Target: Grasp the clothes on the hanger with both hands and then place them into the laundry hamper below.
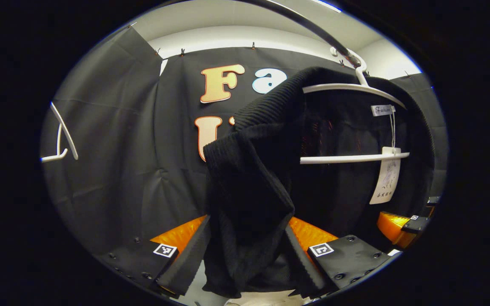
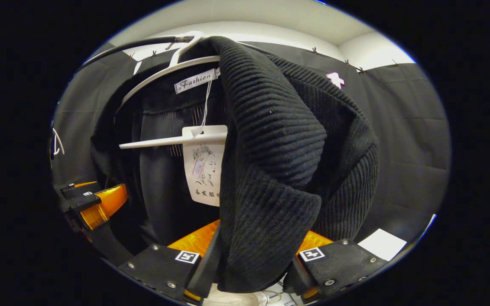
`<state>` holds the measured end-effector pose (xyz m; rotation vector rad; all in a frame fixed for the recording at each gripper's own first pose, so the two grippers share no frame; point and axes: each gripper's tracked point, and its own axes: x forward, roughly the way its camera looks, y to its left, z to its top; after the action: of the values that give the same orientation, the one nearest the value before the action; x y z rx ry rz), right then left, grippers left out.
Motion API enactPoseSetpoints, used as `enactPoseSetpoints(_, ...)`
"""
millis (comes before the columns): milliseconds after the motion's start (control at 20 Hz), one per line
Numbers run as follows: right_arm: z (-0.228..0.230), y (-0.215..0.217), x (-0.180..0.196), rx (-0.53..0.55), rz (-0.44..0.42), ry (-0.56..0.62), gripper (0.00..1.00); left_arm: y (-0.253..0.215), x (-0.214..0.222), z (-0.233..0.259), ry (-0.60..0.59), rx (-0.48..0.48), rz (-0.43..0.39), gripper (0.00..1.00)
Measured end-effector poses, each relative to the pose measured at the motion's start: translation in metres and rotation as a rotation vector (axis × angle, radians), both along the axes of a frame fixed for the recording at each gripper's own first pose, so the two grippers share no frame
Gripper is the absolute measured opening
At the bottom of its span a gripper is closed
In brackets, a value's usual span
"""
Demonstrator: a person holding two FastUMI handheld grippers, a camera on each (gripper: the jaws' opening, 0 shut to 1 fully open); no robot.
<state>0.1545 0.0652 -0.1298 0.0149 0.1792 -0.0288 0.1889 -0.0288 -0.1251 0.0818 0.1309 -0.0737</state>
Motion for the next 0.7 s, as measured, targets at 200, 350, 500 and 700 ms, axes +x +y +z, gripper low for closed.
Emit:
enactPoseSetpoints(200, 0.000, -0.004, 0.000, 0.017, 0.018, 0.003, 0.36, 0.005, 0.003, 0.000, 0.006, 0.020, -0.012, 0.88)
enactPoseSetpoints(350, 0.001, -0.006, -0.005, 0.044, 0.045, 0.024, 0.16, 0.014, 0.000, 0.003, 0.000, 0.060, 0.005, 0.63)
enactPoseSetpoints(500, 0.008, -0.009, -0.019, 0.041, 0.089, 0.034, 0.04, 0.030, -0.002, 0.015, -0.034, 0.092, 0.053, 0.32)
enactPoseSetpoints(700, 0.034, -0.028, -0.038, -0.036, 0.109, -0.006, 0.00, 0.037, -0.011, 0.025, -0.025, 0.057, 0.049, 0.14)
